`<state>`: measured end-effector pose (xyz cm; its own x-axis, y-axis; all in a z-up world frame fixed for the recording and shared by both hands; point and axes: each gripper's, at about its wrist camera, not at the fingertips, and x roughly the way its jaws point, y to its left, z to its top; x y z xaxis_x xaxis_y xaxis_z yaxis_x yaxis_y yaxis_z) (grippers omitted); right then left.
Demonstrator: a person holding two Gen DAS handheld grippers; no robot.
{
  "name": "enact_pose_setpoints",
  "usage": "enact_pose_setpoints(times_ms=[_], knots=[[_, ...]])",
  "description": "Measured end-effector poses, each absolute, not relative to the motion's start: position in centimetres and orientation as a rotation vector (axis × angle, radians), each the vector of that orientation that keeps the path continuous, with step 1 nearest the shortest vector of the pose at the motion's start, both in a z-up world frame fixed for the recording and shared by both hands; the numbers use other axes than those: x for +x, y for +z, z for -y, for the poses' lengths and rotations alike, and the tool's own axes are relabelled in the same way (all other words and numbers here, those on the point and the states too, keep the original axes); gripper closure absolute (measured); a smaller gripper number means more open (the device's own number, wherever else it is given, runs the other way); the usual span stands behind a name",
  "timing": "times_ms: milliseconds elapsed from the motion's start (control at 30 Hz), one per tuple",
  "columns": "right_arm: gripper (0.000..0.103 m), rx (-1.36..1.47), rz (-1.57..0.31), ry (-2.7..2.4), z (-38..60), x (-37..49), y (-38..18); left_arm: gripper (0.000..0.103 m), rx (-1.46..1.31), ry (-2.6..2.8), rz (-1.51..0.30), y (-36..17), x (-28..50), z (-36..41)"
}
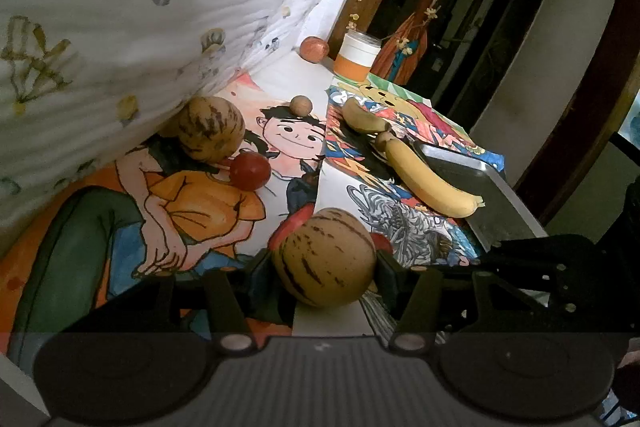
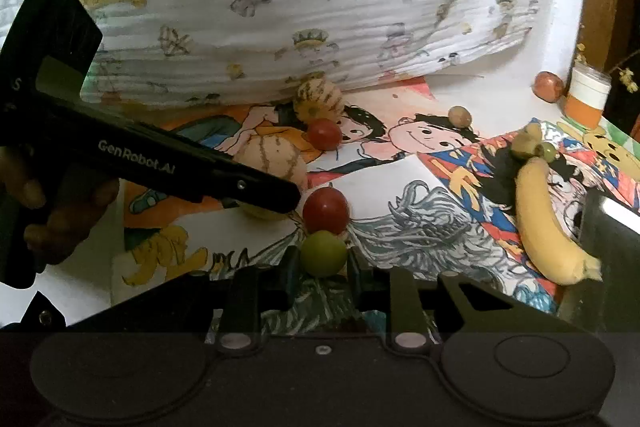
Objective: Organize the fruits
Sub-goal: 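Grasp the green grape with the right tool while the left tool grasps a striped melon, then release the grape onto the metal tray with the right tool while the left lowers the melon there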
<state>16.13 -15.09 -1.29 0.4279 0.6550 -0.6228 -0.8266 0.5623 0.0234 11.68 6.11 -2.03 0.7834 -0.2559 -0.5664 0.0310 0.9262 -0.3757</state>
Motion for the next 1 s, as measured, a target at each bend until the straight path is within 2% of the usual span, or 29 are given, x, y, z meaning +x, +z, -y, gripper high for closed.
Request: enact_pose_setpoints(times_ms=[300, 533, 767, 1000], knots=[[0.076, -0.206, -0.582, 0.883, 18.3, 15.4, -0.2, 0.044, -0.415, -0.212, -0.622, -1.5, 11.1, -5.7], [0.076, -0.116, -0.486, 0.756, 23.2, 16.1, 2.9, 0.044, -0.359, -0.256, -0.559, 1.9, 13.0, -2.9], [0.076, -0.064, -0.445, 0.573, 28.4, 19.0, 5.7, 0.044, -0.342, -0.323, -0.5, 5.4, 18.3, 1.5], [0.076, -0.04, -0.487, 0.435, 31.9, 22.7, 5.3, 0.044, -0.306, -0.382, -0.53, 5.2, 24.5, 6.2]])
